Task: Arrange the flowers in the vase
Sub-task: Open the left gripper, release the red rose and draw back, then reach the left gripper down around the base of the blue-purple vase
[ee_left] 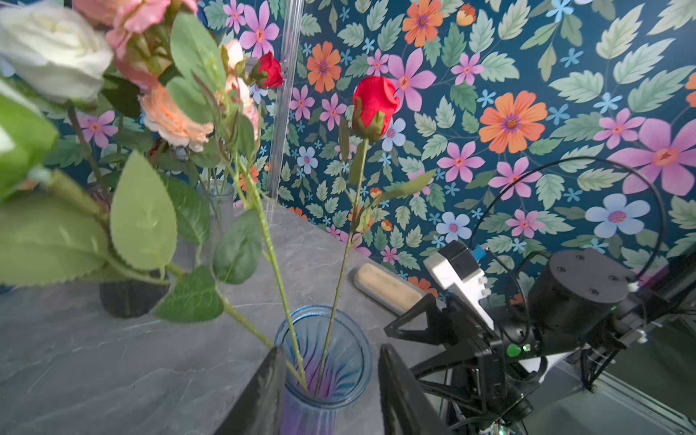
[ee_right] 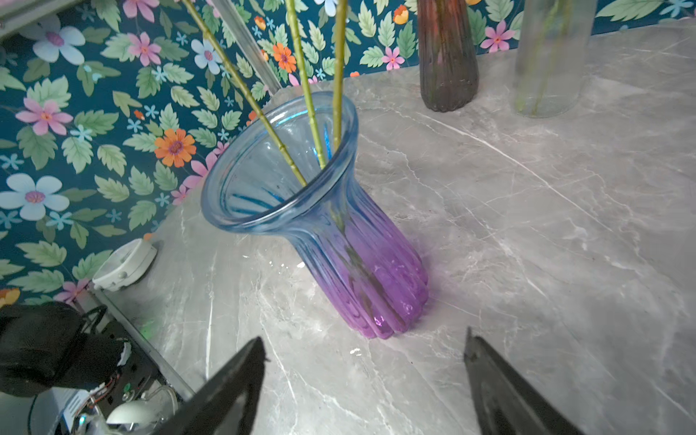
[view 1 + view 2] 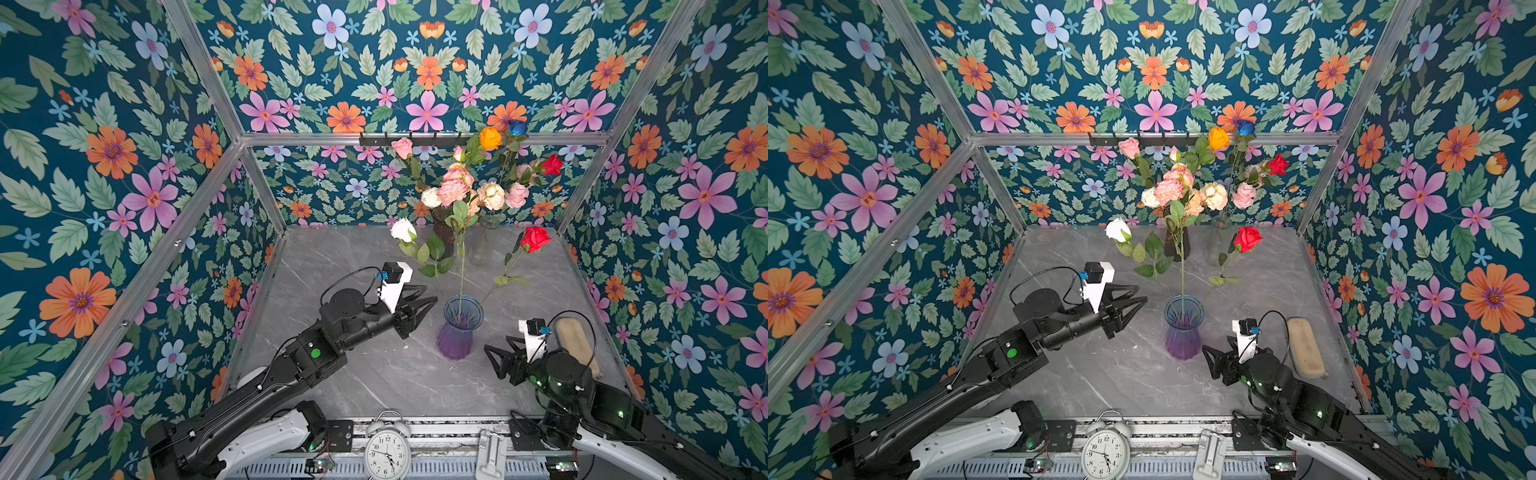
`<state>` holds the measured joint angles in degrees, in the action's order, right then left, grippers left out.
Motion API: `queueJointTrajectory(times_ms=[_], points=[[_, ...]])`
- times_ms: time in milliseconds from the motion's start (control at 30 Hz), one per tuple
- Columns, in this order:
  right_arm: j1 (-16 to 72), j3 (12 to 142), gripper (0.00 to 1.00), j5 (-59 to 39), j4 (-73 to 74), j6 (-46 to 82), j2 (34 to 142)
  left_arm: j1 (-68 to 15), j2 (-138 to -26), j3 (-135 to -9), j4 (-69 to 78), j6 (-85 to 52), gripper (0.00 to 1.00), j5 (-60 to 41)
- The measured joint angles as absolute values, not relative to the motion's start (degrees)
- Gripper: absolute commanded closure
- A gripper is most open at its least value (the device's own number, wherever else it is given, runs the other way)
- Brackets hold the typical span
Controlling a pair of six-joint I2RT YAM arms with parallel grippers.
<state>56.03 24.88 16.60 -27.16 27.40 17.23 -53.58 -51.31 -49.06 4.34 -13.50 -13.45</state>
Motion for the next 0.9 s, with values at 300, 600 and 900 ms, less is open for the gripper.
queueJointTrajectory(times_ms=[300,600,900], points=[[56.05,9.1,0.01,6.24,-7.09,20.8,19.79,-53.58,-44.73,-34.09,5.58,-12.62,0.6,-13.23],[56.03,7.9,0.01,12.25,-8.1,19.79,5.54,-53.58,-55.83,-16.97,25.12,-10.85,0.35,-16.56],[56.03,11.6,0.01,14.15,-18.76,22.48,1.93,-53.78,-75.92,-18.24,44.62,-7.53,0.37,-20.27]])
